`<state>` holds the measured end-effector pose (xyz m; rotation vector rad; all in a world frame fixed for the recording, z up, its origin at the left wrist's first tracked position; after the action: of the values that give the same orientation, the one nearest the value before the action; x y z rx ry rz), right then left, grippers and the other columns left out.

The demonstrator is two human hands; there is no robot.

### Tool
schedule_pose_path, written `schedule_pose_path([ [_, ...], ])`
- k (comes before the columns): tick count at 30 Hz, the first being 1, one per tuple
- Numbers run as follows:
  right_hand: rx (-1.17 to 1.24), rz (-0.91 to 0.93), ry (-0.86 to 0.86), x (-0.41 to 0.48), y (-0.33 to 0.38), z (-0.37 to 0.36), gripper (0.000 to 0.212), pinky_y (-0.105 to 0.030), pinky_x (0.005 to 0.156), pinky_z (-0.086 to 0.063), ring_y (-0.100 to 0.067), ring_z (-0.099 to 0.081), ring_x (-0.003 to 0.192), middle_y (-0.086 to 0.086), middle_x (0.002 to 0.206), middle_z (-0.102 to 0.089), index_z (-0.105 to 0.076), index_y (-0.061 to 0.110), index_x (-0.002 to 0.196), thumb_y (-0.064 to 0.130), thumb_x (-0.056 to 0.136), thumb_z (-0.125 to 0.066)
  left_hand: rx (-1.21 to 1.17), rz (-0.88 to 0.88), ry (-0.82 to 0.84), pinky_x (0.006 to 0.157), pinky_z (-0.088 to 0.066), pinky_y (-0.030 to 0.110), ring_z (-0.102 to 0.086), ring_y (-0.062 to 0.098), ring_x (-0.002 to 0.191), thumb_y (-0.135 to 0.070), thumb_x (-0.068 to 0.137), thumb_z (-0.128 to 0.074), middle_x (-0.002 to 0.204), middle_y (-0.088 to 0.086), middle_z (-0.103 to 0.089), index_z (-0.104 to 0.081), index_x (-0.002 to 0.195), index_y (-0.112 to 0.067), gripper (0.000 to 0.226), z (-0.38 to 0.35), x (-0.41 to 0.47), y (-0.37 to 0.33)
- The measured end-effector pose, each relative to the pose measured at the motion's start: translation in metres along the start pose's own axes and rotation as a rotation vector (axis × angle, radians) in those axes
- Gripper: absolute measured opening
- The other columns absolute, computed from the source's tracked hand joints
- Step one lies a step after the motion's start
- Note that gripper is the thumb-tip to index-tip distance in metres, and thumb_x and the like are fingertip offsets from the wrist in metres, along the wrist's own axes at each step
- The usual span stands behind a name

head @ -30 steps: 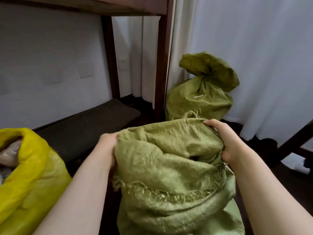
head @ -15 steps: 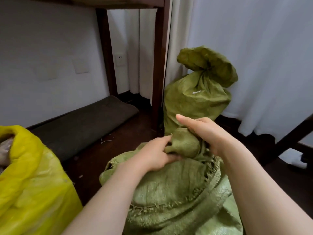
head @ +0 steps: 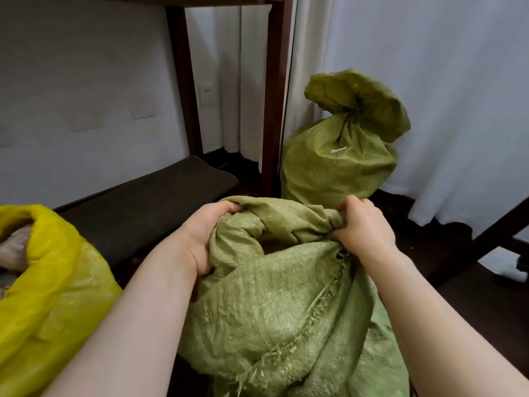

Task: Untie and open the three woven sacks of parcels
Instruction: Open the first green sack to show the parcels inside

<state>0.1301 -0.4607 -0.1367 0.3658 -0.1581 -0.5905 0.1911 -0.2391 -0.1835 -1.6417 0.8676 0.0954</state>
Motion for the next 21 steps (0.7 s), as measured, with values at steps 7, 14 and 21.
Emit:
schedule_pose_path([
  [7, 0.348, 0.013, 0.368, -0.018, 0.042, -0.038, 0.056, -0.039, 0.088, -0.052, -0.022, -0.059, 0.101, -0.003, 0.111, -0.06, -0.052, 0.014, 0.12, 0.03, 0.072, -0.076, -0.234, -0.064, -0.056, 0.059, -0.044, 0.031, -0.061, 0.018, 0.04, -0.03, 0.094, -0.041, 0.047, 0.006, -0.062, -0.064, 0.059, -0.008, 0.047, 0.007, -0.001, -0.01],
  [14, 1.426, -0.453, 0.656, -0.025, 0.008, -0.066, 0.023, -0.032, 0.052, -0.058, -0.023, -0.07, 0.058, -0.015, 0.07, -0.07, -0.063, -0.001, 0.097, 0.02, 0.089, -0.057, -0.406, -0.019, -0.151, 0.052, -0.053, 0.024, -0.063, 0.023, 0.056, -0.032, 0.09, -0.052, 0.056, 0.011, -0.064, -0.061, 0.072, -0.005, 0.034, 0.035, 0.002, 0.016],
  [21, 1.3, -0.456, 0.58, -0.012, -0.004, -0.072, 0.036, -0.035, 0.057, -0.059, -0.027, -0.069, 0.071, -0.018, 0.089, -0.069, -0.058, -0.003, 0.118, 0.02, 0.09, -0.06, 1.057, -0.6, -0.673, 0.104, -0.035, 0.035, -0.039, 0.022, 0.131, -0.018, 0.085, -0.059, 0.141, 0.001, -0.045, -0.047, 0.136, -0.027, 0.053, 0.033, -0.024, -0.063],
])
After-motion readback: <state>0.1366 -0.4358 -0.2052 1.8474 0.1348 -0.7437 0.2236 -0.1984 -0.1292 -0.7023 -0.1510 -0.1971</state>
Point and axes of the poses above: each hand's wrist, its own x-axis towards the middle knuckle, its own z-axis out of the back of the hand, y = z × x, the point moved 10 cm from there along x, towards the middle knuckle
